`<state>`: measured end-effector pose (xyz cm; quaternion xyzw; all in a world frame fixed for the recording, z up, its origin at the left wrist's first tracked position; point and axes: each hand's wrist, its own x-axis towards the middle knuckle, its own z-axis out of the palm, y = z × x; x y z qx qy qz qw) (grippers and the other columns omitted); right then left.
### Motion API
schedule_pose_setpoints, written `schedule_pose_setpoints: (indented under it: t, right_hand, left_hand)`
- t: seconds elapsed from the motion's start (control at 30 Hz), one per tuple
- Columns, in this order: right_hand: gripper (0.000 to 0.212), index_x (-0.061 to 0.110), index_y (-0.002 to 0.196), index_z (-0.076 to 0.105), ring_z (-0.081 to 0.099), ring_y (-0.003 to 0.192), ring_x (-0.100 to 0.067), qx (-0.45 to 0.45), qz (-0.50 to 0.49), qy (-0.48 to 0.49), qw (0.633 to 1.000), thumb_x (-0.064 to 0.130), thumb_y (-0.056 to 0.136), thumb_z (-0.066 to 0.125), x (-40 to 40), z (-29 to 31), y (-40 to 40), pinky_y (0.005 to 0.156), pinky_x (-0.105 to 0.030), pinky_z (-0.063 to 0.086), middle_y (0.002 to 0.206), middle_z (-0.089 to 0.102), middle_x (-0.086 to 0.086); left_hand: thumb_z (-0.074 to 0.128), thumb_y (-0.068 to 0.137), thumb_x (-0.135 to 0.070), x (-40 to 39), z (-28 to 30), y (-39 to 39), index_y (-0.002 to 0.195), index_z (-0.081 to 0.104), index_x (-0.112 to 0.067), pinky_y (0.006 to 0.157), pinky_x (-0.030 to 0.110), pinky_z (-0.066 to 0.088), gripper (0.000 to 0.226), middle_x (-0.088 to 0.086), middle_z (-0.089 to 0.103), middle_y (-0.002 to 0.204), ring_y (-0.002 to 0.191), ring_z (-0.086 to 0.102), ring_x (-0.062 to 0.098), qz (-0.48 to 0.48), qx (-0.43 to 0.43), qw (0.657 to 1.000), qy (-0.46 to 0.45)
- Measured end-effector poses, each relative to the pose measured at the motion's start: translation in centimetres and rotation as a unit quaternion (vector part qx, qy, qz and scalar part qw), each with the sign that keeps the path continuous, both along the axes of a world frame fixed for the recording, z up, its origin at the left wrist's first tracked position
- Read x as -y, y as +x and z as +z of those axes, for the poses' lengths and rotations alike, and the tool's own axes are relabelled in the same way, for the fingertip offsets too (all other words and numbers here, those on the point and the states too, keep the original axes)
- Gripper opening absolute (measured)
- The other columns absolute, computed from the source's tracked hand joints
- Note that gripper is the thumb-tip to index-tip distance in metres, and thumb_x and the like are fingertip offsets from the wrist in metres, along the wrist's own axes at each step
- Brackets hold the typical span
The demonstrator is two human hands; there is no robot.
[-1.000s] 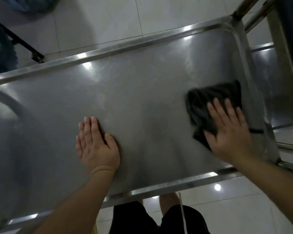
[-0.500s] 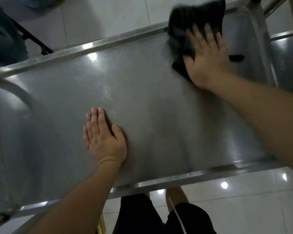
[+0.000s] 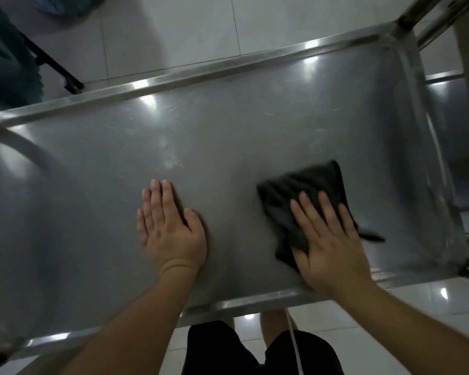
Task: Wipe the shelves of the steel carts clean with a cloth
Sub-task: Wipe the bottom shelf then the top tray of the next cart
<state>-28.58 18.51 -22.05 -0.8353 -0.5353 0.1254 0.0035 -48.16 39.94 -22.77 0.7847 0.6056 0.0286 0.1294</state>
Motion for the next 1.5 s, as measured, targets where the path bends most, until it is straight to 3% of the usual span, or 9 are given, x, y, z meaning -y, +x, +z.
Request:
schedule_pose_setpoints:
  t: [0.17, 0.4, 0.57, 0.73, 0.87, 0.97, 1.13, 1.27, 1.5]
  right_hand:
    - [0.074, 0.025, 0.164, 0.025, 0.013, 0.159, -0.024, 0.029, -0.047, 0.048, 0.997, 0.052, 0.097, 0.041, -14.1, -0.3, 5.6, 0.128, -0.049, 0.011, 0.172, 0.019, 0.005]
    - [0.074, 0.027, 0.166, 0.008, -0.001, 0.16, -0.024, 0.016, -0.101, 0.043, 0.994, 0.057, 0.1, 0.019, -27.9, -0.2, 12.6, 0.128, -0.047, -0.003, 0.174, 0.004, 0.003]
    - [0.076, 0.021, 0.166, 0.009, 0.0, 0.16, -0.025, 0.011, -0.093, 0.039, 0.995, 0.057, 0.1, 0.018, -24.4, -0.5, 8.3, 0.128, -0.046, -0.002, 0.174, 0.005, 0.0]
    - [0.081, 0.016, 0.165, 0.019, 0.006, 0.16, -0.028, 0.007, -0.014, 0.028, 0.999, 0.048, 0.095, 0.042, -11.4, 0.5, -2.3, 0.128, -0.051, 0.01, 0.173, 0.013, -0.003]
    - [0.083, 0.017, 0.165, 0.02, 0.009, 0.16, -0.029, -0.014, 0.005, -0.018, 1.0, 0.045, 0.092, 0.046, -0.1, 1.4, -9.9, 0.124, -0.058, 0.02, 0.174, 0.011, -0.002]
    - [0.079, 0.017, 0.164, 0.024, 0.015, 0.159, -0.029, -0.017, -0.005, -0.042, 0.999, 0.045, 0.093, 0.045, 2.7, 2.0, -12.3, 0.121, -0.058, 0.024, 0.173, 0.014, -0.001]
    - [0.079, 0.019, 0.166, 0.016, 0.008, 0.16, -0.027, -0.016, -0.047, -0.051, 0.997, 0.052, 0.097, 0.036, -0.4, 1.9, -12.5, 0.124, -0.056, 0.017, 0.174, 0.01, 0.001]
    - [0.081, 0.023, 0.167, 0.011, 0.002, 0.16, -0.023, 0.006, -0.077, -0.025, 0.997, 0.058, 0.097, 0.035, -8.0, 0.5, -10.3, 0.128, -0.052, 0.009, 0.174, 0.007, 0.003]
    - [0.078, 0.026, 0.166, 0.016, 0.005, 0.16, -0.02, 0.018, -0.103, 0.027, 0.994, 0.062, 0.098, 0.028, -24.5, -0.7, -4.8, 0.128, -0.048, 0.003, 0.173, 0.011, 0.005]
  left_hand:
    - [0.038, 0.098, -0.038, 0.0, 0.1, 0.0, 0.167, 0.028, -0.018, 0.132, 0.039, 0.002, 0.073, -0.001, 0.02, 0.175, 0.163, 0.012, 0.018, -0.002, 0.003, 1.0, -0.001]
    - [0.043, 0.099, -0.036, -0.1, 0.2, -0.1, 0.167, 0.028, -0.02, 0.131, 0.035, -0.002, 0.071, -0.002, 0.019, 0.176, 0.163, 0.01, 0.016, 0.0, 0.009, 1.0, -0.006]
    - [0.041, 0.099, -0.038, -0.1, 0.6, -0.1, 0.167, 0.028, -0.02, 0.131, 0.036, -0.002, 0.072, -0.002, 0.019, 0.176, 0.163, 0.01, 0.016, 0.0, 0.012, 1.0, -0.014]
    - [0.038, 0.101, -0.038, -0.1, 1.1, -0.1, 0.169, 0.021, -0.021, 0.131, 0.036, -0.005, 0.072, -0.002, 0.014, 0.177, 0.163, 0.005, 0.016, -0.008, 0.006, 0.999, -0.033]
    - [0.04, 0.107, -0.035, -0.3, 2.0, -0.1, 0.17, 0.012, -0.021, 0.13, 0.038, -0.008, 0.071, -0.002, 0.005, 0.178, 0.163, -0.002, 0.016, -0.019, -0.011, 0.998, -0.061]
    - [0.038, 0.108, -0.037, -0.6, 2.8, -0.4, 0.17, 0.008, -0.022, 0.13, 0.039, -0.007, 0.071, -0.003, 0.001, 0.178, 0.163, -0.005, 0.016, -0.037, -0.009, 0.995, -0.089]
    - [0.05, 0.106, -0.041, -4.5, 3.7, -5.2, 0.164, 0.035, -0.023, 0.127, 0.045, 0.016, 0.063, 0.003, 0.031, 0.172, 0.158, 0.025, 0.026, -0.166, -0.017, 0.986, -0.012]
    - [0.034, 0.106, -0.046, -6.9, 2.5, -11.2, 0.169, 0.021, -0.022, 0.132, 0.042, 0.004, 0.068, 0.002, 0.016, 0.177, 0.163, 0.007, 0.019, -0.204, -0.062, 0.977, -0.003]
    - [0.04, 0.102, -0.047, -6.9, 0.5, -11.9, 0.168, 0.027, -0.021, 0.131, 0.049, 0.01, 0.072, 0.001, 0.02, 0.176, 0.163, 0.009, 0.019, -0.197, -0.024, 0.98, 0.018]
